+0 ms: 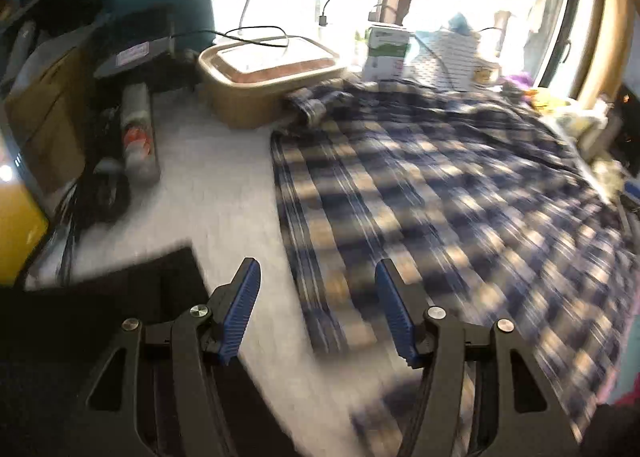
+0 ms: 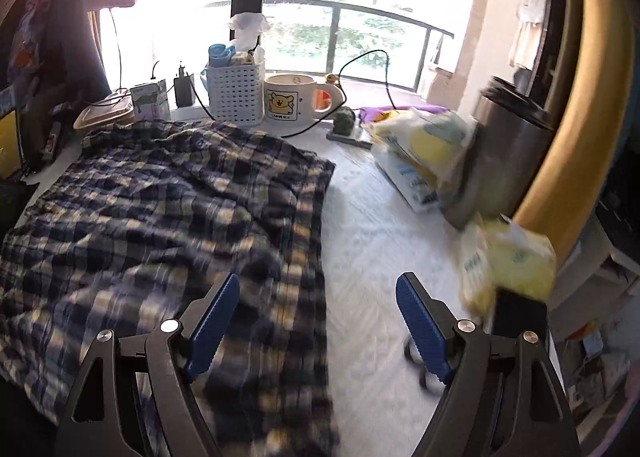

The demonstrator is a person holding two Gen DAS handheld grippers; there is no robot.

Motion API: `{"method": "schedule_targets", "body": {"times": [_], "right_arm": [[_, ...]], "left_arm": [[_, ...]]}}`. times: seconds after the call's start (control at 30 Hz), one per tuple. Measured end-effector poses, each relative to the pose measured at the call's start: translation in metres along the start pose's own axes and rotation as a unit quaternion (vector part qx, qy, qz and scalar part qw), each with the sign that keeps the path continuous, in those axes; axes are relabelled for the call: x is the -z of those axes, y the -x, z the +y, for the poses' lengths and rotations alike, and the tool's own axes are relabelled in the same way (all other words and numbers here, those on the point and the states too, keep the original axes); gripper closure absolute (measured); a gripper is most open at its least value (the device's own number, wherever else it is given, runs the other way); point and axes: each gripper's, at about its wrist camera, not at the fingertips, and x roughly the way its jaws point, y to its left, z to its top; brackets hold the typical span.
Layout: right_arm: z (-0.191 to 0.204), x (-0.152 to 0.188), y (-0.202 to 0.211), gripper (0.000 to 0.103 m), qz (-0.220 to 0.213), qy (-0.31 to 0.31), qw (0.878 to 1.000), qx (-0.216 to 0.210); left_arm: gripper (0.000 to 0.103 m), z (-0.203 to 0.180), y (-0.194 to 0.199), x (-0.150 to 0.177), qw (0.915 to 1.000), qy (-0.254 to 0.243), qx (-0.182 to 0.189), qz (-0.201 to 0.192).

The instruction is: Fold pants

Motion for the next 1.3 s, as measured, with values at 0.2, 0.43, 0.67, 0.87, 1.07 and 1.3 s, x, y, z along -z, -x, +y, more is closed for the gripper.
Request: {"method": "schedule_targets", "body": {"times": [0.2, 0.43, 0.67, 0.87, 1.07, 1.3], "right_arm": [[-0.002, -0.051, -0.054, 0.021, 0.013, 0.018, 0.999, -0.025], [-0.008, -0.100, -0.135, 0.031, 0.053, 0.016, 0.997, -0.059], [-0.007, -0.110, -0.194, 0.048, 0.099, 0.028, 0.994, -0.037], [-0.010, -0.129, -0.198, 0.047, 0.062, 0.044, 0.996, 0.039], [-0.005, -0.131, -0.166, 0.045, 0.038, 0.057, 0.997, 0.044], [0.019, -0.089, -0.076, 0.040, 0.008, 0.090, 0.995, 0.034]], "left_arm": [[0.043, 0.006, -0.033, -0.049, 0.9994, -0.012, -0.026, -0.022], [0.043, 0.005, -0.085, -0.090, 0.9977, -0.036, -0.056, -0.012], [0.043, 0.036, -0.099, -0.088, 0.9934, 0.038, -0.108, -0.004], [0.043, 0.061, -0.073, -0.077, 0.9885, 0.071, -0.133, -0.014], [0.043, 0.048, -0.025, -0.051, 0.9940, 0.030, -0.104, -0.017], [0.043, -0.003, 0.045, 0.012, 0.9986, -0.017, -0.045, -0.023]]}}
